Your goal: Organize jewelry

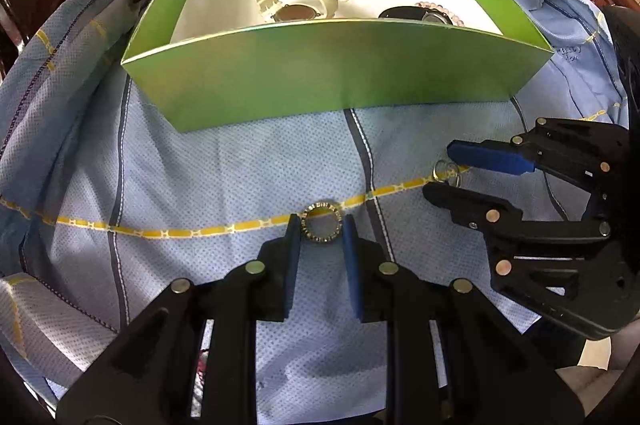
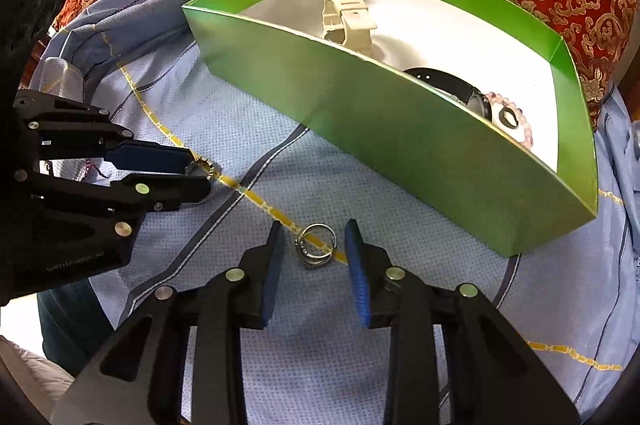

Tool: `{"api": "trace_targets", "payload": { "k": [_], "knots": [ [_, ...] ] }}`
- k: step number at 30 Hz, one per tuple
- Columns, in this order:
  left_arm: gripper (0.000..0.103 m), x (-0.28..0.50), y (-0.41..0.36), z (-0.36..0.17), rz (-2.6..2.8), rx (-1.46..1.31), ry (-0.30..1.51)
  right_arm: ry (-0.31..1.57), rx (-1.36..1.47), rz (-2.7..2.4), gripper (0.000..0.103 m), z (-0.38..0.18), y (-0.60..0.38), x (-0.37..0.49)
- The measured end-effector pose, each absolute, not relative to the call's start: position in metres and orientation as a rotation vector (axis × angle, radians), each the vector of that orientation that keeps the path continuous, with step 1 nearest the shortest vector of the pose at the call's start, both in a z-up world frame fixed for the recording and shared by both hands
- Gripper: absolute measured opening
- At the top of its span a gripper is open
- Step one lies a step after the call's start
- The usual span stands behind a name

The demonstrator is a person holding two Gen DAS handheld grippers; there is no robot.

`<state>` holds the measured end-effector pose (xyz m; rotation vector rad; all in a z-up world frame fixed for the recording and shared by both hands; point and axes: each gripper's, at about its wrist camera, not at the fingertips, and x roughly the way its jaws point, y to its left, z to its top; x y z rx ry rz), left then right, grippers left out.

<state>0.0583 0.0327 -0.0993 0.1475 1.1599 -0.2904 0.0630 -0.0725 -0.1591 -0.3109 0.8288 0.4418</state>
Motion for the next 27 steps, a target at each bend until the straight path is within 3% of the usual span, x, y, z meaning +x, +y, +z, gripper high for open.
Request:
{"api": "trace_targets", "payload": {
  "k": [1, 27],
  "knots": [
    [0.021, 0.059, 0.033, -0.099, -0.291, 0.146, 1.160, 0.832, -0.305, 0.450, 0.022, -0.159, -0.073, 0.063],
    [0.021, 0.053, 0.038, -0.080, -0.289, 0.142, 1.128, 0.830, -0.270, 0.460, 0.021, -0.131, -0.096, 0.057]
  ]
}}
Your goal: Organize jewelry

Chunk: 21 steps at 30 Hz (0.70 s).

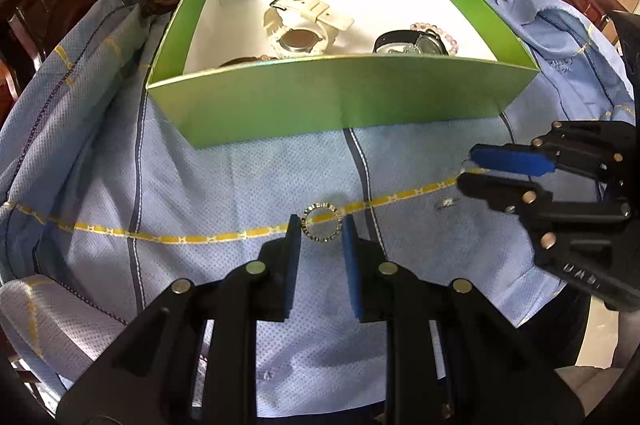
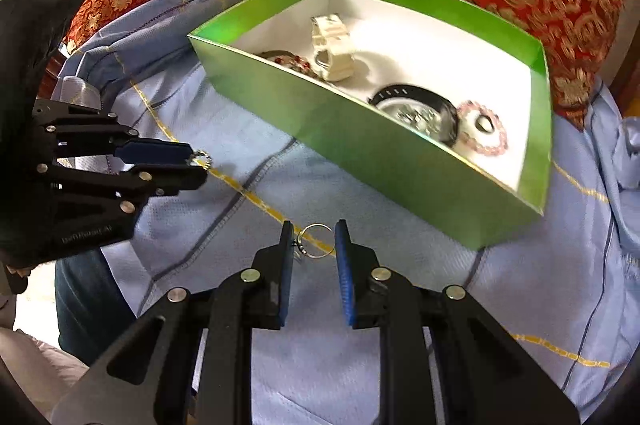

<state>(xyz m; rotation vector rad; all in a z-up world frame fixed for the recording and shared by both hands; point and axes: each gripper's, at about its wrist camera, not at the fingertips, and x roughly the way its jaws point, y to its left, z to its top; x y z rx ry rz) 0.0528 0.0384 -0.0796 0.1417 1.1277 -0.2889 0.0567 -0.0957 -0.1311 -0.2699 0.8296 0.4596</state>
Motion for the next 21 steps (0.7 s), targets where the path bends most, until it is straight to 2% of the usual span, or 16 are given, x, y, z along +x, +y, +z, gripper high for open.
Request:
{"api": "trace_targets", "payload": {
  "k": [21],
  "knots": [
    [0.021, 0.060, 0.029, -0.089, -0.299, 0.152, 1.155, 0.874, -0.314, 0.482, 0.022, -0.158, -0.073, 0.059]
  ]
}}
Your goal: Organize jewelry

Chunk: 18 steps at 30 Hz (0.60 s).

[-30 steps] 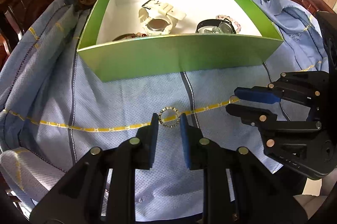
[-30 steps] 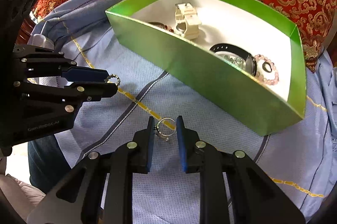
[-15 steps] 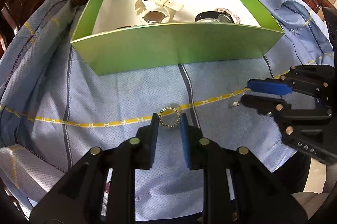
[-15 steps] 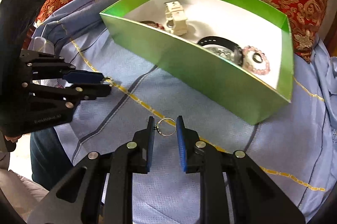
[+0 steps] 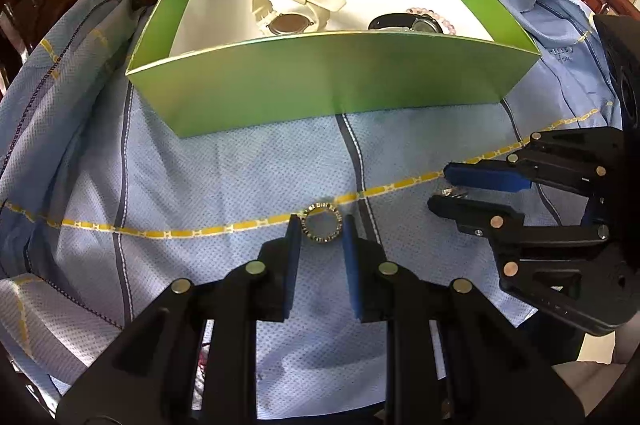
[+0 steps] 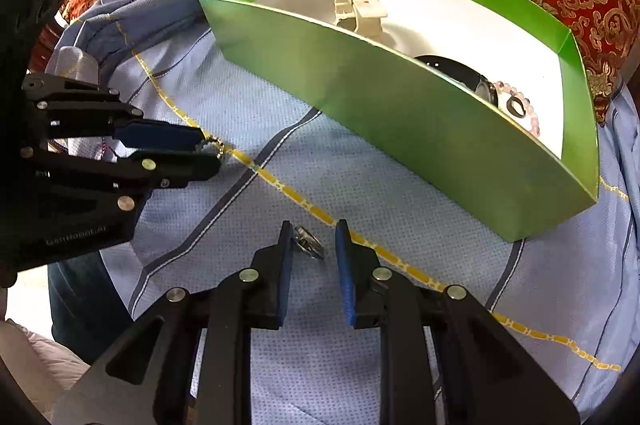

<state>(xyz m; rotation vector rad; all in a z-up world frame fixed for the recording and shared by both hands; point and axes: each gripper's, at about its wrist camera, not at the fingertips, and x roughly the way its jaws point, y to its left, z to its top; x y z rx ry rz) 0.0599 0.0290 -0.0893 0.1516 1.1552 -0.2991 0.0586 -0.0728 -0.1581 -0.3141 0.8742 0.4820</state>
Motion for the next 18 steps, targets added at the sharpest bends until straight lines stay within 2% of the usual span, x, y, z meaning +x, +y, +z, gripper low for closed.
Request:
{"api": "trace_targets", "payload": {
  "k": [3, 4, 6, 18],
  "knots": [
    [0.021, 0.061, 0.028, -0.091, -0.300, 0.150, 1.158, 0.861, -0.336, 0.483, 0.020, -0.159, -0.070, 0.057],
    [0.021, 0.061, 0.029, -0.091, -0.300, 0.149, 1.159, 0.858, -0.340, 0.487, 0.011, -0.160, -0.069, 0.056],
    [0.021, 0.061, 0.030, -0.091, -0.302, 0.149, 1.160, 0.864, -0.319, 0.507, 0.007, -0.160, -0.070, 0.055],
    [0.021, 0.061, 0.033, -0.087, -0.309, 0.151, 1.148, 0.846, -0.179, 0.509, 0.007, -0.138, -0.097, 0.056]
  ]
}}
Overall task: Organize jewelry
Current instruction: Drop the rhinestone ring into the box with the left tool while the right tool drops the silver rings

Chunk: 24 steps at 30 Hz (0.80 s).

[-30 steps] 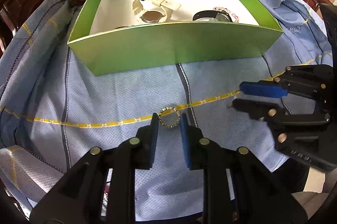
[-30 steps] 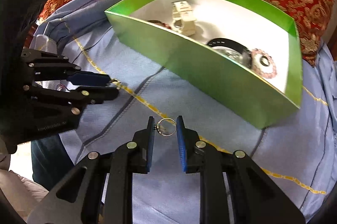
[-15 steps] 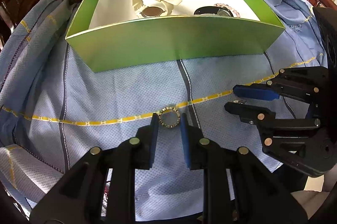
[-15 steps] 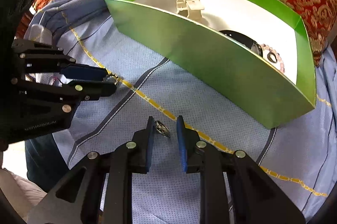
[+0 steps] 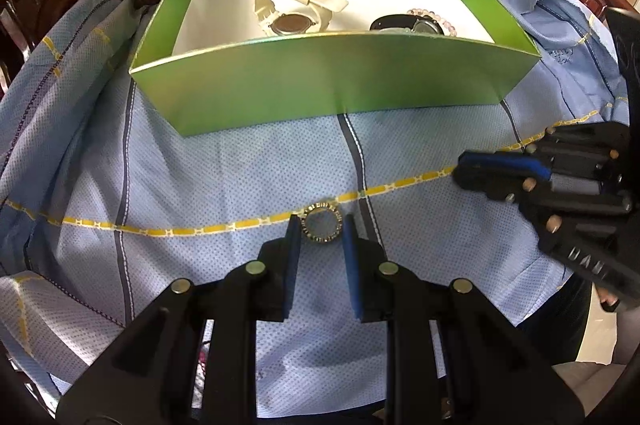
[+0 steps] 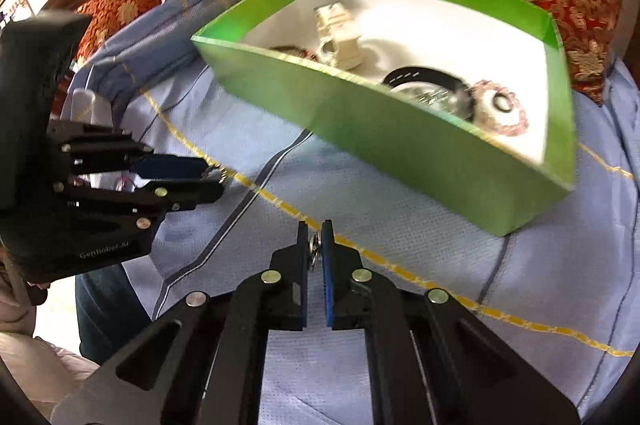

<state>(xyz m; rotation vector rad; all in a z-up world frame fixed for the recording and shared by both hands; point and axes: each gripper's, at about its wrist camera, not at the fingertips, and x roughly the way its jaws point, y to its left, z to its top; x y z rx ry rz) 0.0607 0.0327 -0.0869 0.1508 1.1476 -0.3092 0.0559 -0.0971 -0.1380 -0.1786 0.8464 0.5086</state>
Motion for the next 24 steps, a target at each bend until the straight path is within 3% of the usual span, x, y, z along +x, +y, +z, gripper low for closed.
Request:
{"api": "trace_targets", "payload": {
  "k": [14, 24],
  "knots": [
    [0.021, 0.052, 0.032, -0.078, -0.299, 0.146, 1.128, 0.812, -0.167, 0.487, 0.007, -0.121, -0.110, 0.051],
    [0.021, 0.076, 0.027, -0.017, -0.301, 0.193, 1.005, 0.702, -0.205, 0.469, 0.007, -0.069, -0.109, 0.066]
  ]
}}
